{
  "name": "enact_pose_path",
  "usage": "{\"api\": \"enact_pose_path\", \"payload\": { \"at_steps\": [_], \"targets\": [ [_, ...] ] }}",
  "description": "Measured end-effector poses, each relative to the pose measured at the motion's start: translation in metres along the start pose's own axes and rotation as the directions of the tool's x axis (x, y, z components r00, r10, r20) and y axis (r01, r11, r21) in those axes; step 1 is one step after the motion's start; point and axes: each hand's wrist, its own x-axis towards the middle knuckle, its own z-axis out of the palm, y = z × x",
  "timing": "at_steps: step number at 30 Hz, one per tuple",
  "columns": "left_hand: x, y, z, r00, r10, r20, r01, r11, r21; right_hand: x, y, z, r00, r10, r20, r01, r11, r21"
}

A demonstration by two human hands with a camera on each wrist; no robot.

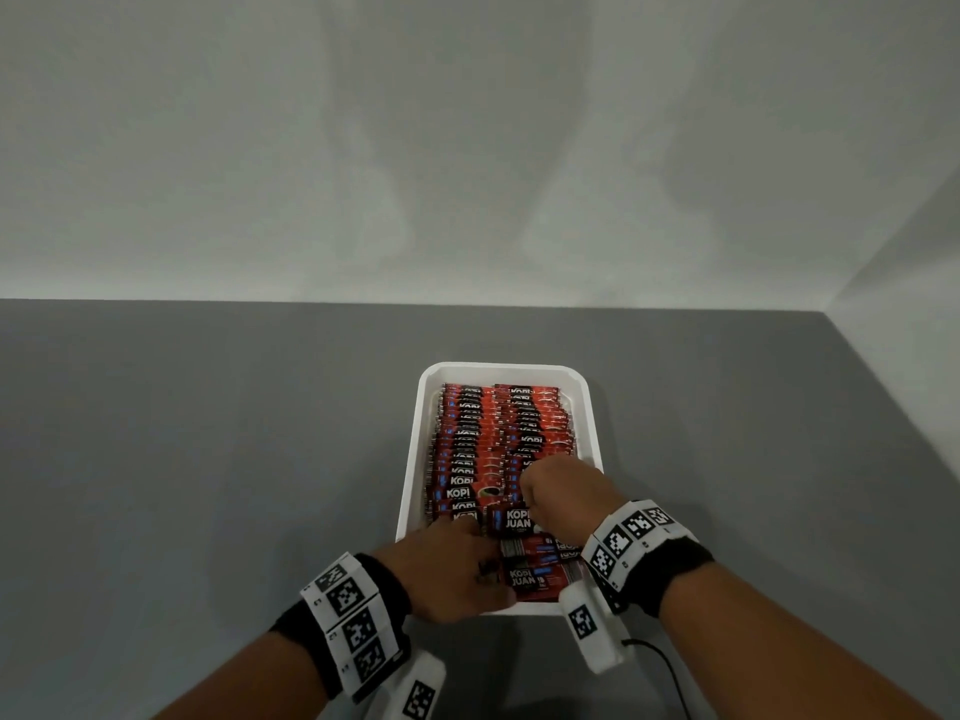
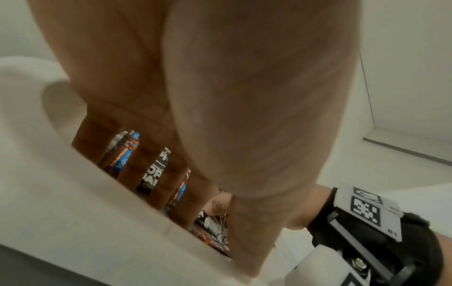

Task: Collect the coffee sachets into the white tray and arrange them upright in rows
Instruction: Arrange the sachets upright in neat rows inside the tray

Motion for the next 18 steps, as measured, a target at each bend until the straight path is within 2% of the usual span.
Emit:
{"api": "enact_pose_path", "payload": {
  "at_steps": [5,10,15,18],
  "targets": [
    [-0.004,0.005,0.0,0.999,-0.003,-0.037,0.002,1.0,-0.011,0.001,-0.001,0.0,1.0,-0.023,-0.009,0.023,0.999,-0.046],
    [-0.003,0.001,0.005,0.996,0.043,-0.079,-0.053,0.99,-0.131,-0.013,-0.002,-0.013,0.998,-0.062,0.009,0.061,0.997,0.057],
    [-0.001,-0.004,0.011,0.995,0.032,-0.09,-0.047,0.985,-0.165,-0.039,0.003,-0.007,0.973,-0.13,0.192,0.103,0.985,0.142],
    [0.0,-0.005,0.011,0.994,0.045,-0.101,-0.06,0.987,-0.148,-0.049,0.002,0.003,0.959,-0.169,0.226,0.143,0.981,0.129]
  ]
}}
